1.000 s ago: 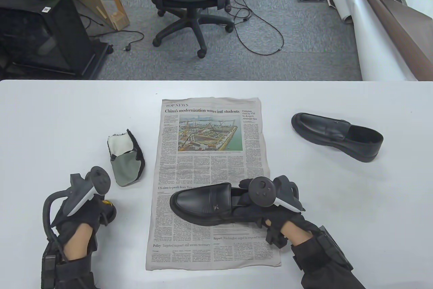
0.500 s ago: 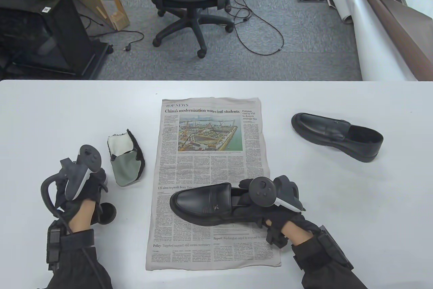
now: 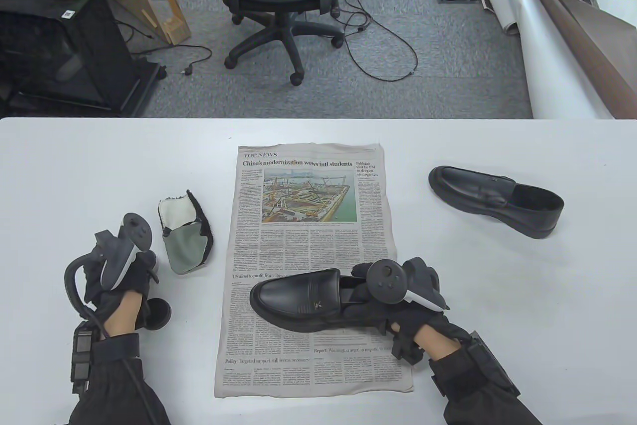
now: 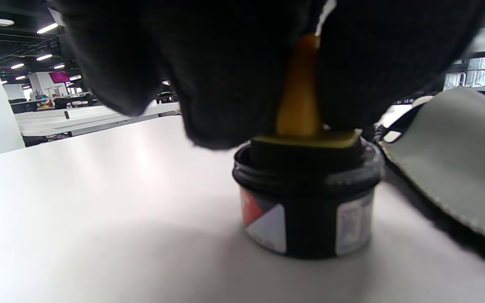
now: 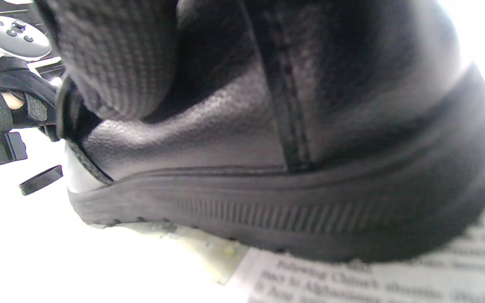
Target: Dip and apply built-in sponge shoe polish on shoes
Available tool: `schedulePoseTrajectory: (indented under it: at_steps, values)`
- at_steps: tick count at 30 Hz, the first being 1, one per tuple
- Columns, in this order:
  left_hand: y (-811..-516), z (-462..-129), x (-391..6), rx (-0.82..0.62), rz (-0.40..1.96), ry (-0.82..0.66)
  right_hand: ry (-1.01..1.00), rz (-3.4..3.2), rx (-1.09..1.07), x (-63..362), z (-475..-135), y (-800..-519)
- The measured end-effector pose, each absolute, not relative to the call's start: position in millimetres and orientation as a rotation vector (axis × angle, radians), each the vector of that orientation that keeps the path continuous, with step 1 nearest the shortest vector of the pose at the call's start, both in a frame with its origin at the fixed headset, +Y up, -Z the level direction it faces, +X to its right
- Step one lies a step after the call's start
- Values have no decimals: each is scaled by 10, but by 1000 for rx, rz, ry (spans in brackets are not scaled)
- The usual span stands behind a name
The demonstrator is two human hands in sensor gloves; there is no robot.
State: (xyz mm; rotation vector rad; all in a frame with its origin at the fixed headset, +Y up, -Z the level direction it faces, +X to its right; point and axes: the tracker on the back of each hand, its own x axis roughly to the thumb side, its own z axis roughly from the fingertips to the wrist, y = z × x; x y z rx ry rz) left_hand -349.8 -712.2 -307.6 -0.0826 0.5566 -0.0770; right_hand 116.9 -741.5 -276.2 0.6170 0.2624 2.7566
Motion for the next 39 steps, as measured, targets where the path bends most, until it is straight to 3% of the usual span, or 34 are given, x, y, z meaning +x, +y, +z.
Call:
schedulePoseTrajectory:
  at_steps: [4, 9, 13, 19, 29, 39]
  values:
    - [-6852, -2981, -3308, 10, -64, 498, 260, 2760, 614, 1169, -2762, -7415]
    - [-6698, -2884, -2533, 26, -22, 178, 262, 2761, 611, 1170, -2763, -7414]
    - [-6759, -2804, -1953, -40, 159, -39, 257, 2765, 602, 1168, -2758, -7415]
    - [-6950, -2748, -1425, -39, -28, -142, 267, 2763, 594, 1168, -2753, -7415]
    - [-7110, -2762, -1431, -82, -61, -131, 281, 2775, 600, 1157, -2750, -7416]
    - [-7030, -2630, -1403, -154, -51, -208, 273, 2788, 602, 1145, -2741, -7416]
